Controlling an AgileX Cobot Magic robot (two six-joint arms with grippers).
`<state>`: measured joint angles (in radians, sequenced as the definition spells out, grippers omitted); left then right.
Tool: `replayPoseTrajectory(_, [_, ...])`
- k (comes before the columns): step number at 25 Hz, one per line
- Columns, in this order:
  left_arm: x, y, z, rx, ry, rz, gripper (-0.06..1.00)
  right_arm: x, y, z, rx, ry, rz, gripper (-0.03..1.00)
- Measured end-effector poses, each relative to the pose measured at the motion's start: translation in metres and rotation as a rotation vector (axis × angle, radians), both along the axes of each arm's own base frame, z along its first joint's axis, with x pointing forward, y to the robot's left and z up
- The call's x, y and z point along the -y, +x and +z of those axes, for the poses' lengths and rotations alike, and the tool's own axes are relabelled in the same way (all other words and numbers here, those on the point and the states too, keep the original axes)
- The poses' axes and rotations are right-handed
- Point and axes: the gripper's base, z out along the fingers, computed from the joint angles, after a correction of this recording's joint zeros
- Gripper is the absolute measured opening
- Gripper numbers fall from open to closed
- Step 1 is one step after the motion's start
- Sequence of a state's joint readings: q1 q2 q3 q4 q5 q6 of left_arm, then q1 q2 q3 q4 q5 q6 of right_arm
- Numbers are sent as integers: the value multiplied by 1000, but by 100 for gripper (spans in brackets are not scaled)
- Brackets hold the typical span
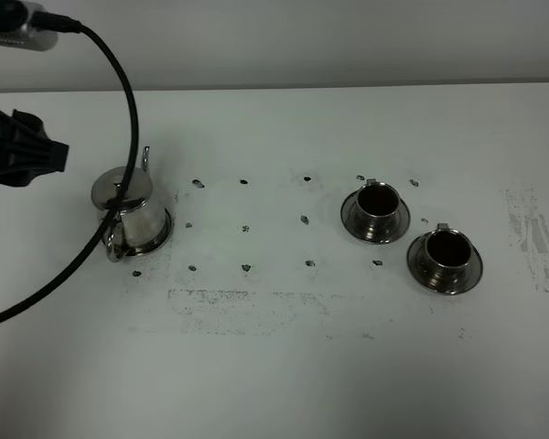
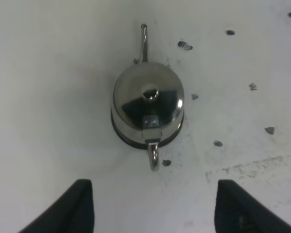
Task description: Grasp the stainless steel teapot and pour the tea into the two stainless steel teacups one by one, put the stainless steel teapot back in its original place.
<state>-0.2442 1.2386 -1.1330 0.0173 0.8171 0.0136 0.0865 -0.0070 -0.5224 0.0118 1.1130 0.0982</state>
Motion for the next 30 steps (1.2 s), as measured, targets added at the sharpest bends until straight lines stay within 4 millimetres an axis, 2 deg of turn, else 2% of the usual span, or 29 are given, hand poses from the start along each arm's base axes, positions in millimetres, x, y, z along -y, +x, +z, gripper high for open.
replayPoseTrajectory(5, [-17, -42, 27, 29, -2, 116, 53, 0, 0, 0, 0, 0, 0, 22])
replayPoseTrajectory(12, [-42, -95, 47, 48, 74, 207, 53, 0, 0, 0, 0, -1, 0, 22])
replayPoseTrajectory(14, [-51, -107, 39, 8, 63, 274, 53, 0, 0, 0, 0, -1, 0, 22])
replayPoseTrajectory(16, [-60, -119, 22, -35, 31, 349, 53, 0, 0, 0, 0, -1, 0, 22])
replayPoseTrajectory(20, [-71, -143, -20, -90, -11, 457, 53, 0, 0, 0, 0, -1, 0, 22])
replayPoseTrajectory(25, [-69, -180, -53, -48, -44, 475, 53, 0, 0, 0, 0, 0, 0, 22])
replayPoseTrajectory(30, [-68, -201, -79, 31, -58, 469, 53, 0, 0, 0, 0, 0, 0, 22])
